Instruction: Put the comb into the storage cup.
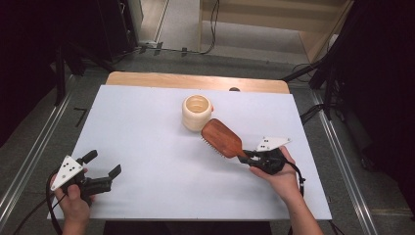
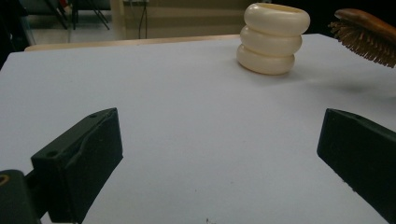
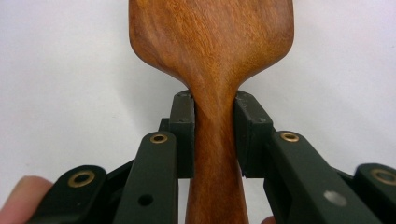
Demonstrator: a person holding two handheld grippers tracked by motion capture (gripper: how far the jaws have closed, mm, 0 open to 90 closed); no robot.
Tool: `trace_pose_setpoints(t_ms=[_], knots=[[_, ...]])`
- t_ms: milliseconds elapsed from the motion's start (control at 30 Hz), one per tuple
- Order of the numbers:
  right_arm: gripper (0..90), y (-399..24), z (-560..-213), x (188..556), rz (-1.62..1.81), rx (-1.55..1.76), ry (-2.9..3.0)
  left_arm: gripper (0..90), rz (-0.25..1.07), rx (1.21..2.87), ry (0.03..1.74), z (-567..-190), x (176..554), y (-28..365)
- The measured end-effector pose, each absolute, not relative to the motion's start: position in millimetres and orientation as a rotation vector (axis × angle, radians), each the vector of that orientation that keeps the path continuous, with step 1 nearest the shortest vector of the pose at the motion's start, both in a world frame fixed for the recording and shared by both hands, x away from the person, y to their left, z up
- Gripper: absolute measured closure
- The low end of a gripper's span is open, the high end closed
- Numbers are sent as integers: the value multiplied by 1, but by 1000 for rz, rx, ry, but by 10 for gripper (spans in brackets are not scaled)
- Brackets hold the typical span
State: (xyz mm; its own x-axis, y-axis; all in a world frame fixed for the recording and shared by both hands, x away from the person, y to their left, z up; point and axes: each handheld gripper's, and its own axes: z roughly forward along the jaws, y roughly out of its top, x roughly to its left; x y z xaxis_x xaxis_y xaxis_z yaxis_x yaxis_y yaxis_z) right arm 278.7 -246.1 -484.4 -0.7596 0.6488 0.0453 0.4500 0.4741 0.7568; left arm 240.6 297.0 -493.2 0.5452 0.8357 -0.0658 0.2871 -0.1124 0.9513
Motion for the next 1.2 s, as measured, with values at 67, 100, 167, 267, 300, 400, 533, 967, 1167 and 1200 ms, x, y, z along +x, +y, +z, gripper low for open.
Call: trace_pose_setpoints(t_ms=[67, 100, 167, 267, 300, 400, 533, 967, 1167, 1200], knots=[[697, -246, -488, 276, 1180, 957, 2466, 1, 614, 1671, 955, -493, 241, 297], [697, -246, -489, 275, 1182, 959, 2464, 1, 614, 1674, 956, -493, 241, 296], [697, -246, -492, 272, 1191, 987, 2446, 1, 619, 1674, 962, -493, 241, 296], [697, -247, -497, 268, 1225, 1013, 2415, 1, 618, 1672, 966, -493, 241, 297], [697, -247, -498, 267, 1229, 1016, 2407, 1, 620, 1674, 963, -493, 241, 297], [697, -246, -501, 262, 1236, 1029, 2380, 1, 624, 1679, 959, -493, 241, 296], [696, -243, -503, 256, 1281, 1052, 2330, 1, 628, 1708, 945, -491, 241, 293], [697, -223, -505, 245, 1344, 999, 2281, 1, 596, 1715, 900, -473, 235, 267], [696, -210, -504, 243, 1370, 983, 2273, 1, 573, 1714, 874, -464, 233, 247], [697, -209, -504, 243, 1375, 975, 2272, 1, 562, 1711, 863, -463, 233, 244]])
